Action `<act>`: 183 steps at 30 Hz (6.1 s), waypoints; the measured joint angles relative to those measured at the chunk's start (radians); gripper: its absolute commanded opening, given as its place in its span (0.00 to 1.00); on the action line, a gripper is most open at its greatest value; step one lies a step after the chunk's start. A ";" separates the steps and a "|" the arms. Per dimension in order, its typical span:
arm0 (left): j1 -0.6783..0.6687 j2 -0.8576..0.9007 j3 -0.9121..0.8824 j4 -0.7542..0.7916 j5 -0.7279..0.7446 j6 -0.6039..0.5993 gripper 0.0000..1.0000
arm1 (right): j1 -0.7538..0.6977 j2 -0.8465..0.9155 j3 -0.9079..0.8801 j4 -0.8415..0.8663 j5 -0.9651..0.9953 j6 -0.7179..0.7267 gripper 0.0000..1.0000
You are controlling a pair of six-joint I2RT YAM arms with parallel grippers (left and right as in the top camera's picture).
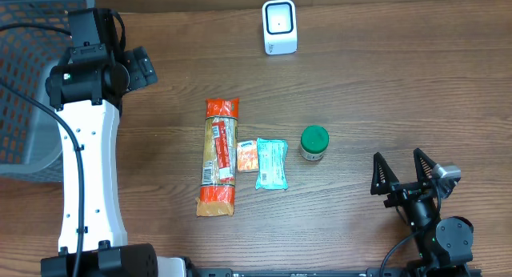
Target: Scan the item barcode
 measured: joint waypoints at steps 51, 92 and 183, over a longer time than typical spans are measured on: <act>0.000 0.000 0.000 0.000 0.000 0.002 1.00 | 0.000 0.000 0.000 0.000 -0.001 0.000 1.00; 0.000 0.000 0.000 0.000 0.000 0.002 1.00 | 0.000 0.714 1.223 -1.077 0.069 0.021 1.00; 0.000 0.000 0.000 0.000 0.000 0.002 1.00 | 0.408 1.845 1.423 -0.957 0.112 0.495 0.93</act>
